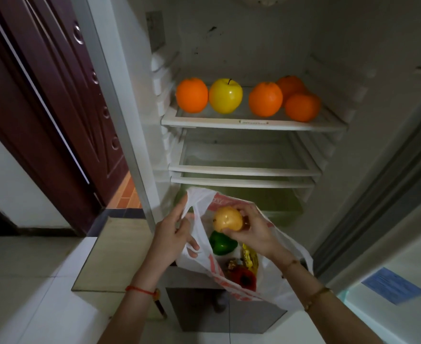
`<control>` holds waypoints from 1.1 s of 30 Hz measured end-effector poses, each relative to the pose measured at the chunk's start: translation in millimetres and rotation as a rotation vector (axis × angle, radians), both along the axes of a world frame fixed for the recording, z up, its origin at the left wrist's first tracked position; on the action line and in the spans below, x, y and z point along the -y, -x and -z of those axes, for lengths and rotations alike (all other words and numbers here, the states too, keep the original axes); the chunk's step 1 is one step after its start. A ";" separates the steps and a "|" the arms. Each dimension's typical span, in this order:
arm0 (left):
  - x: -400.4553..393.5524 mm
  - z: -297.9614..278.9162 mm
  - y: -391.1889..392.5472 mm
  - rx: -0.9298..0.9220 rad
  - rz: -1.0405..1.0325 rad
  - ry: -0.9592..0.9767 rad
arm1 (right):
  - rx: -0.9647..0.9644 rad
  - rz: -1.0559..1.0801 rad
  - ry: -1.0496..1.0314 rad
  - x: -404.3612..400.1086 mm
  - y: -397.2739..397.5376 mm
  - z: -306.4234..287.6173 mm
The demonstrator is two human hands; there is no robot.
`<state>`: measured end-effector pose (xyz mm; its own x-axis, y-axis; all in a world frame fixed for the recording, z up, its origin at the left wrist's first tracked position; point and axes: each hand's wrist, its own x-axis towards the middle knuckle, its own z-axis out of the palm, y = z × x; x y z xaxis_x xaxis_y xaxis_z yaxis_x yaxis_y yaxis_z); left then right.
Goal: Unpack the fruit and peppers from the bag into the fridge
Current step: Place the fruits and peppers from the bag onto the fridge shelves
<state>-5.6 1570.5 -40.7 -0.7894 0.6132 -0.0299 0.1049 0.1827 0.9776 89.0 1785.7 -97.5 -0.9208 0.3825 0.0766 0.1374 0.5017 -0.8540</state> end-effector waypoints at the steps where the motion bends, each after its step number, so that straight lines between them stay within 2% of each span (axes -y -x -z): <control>1: -1.3 0.2 2.5 0.004 -0.006 0.007 | -0.026 0.007 0.053 1.6 2.0 -9.4; 4: -5.2 0.8 8.4 0.005 -0.007 0.031 | -0.120 0.038 0.212 7.1 12.8 -39.3; 6: -7.0 0.8 11.4 0.016 -0.011 0.027 | -0.201 0.128 0.231 9.0 26.0 -57.9; 10: -9.0 1.7 16.9 0.035 -0.020 0.015 | -0.175 0.321 0.157 -1.6 63.2 -83.4; 22: -8.8 -2.5 24.9 0.007 -0.011 0.026 | -0.055 0.410 -0.271 2.6 169.6 -87.0; 33: -9.4 2.5 31.6 -0.009 -0.026 0.071 | 0.001 0.460 -0.264 27.0 198.5 -87.9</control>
